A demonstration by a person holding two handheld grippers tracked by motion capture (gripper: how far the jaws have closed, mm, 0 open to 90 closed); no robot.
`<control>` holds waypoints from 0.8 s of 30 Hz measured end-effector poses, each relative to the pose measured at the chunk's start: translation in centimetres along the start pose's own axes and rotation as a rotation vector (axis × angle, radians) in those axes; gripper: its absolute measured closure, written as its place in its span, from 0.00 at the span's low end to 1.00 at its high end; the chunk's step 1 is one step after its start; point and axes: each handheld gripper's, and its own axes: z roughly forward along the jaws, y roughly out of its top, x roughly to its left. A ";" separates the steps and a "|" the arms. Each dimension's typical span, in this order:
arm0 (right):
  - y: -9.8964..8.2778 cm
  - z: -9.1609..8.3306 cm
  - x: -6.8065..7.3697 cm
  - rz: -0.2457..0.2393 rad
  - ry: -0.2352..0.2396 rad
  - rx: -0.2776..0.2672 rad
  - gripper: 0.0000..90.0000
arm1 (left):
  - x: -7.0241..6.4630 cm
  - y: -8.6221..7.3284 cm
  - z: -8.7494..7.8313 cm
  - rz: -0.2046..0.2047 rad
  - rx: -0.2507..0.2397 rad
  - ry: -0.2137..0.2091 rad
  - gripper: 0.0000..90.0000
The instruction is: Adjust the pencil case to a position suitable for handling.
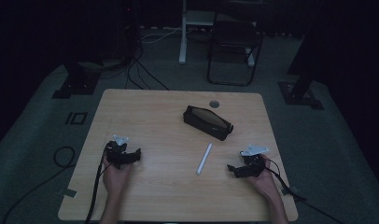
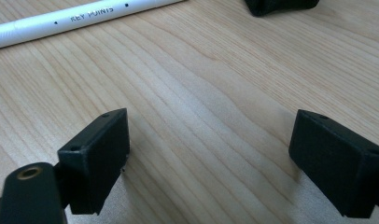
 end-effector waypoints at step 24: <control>1.5 -0.5 1.7 0.064 -0.008 -0.053 0.45 | 0.0 0.0 0.0 0.001 0.000 -0.001 0.16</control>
